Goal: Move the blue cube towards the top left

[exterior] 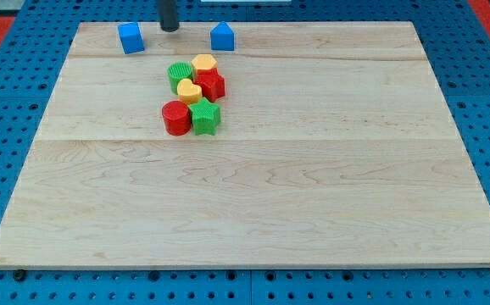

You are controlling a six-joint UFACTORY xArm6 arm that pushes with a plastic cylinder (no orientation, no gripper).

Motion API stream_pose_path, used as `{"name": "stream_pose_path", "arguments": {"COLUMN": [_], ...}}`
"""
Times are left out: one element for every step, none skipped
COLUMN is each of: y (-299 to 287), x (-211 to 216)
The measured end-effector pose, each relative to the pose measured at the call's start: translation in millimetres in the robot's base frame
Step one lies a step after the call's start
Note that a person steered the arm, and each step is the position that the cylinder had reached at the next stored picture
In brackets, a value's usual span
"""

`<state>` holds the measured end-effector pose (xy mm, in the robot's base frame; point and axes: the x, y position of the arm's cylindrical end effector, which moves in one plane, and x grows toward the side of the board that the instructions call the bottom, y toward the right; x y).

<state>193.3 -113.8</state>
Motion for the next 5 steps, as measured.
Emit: {"name": "stream_pose_path", "arguments": {"y": [52.9, 104.0, 115.2, 117.9, 122.9], "x": [-1.1, 20.4, 62.3, 88.6, 70.4]}}
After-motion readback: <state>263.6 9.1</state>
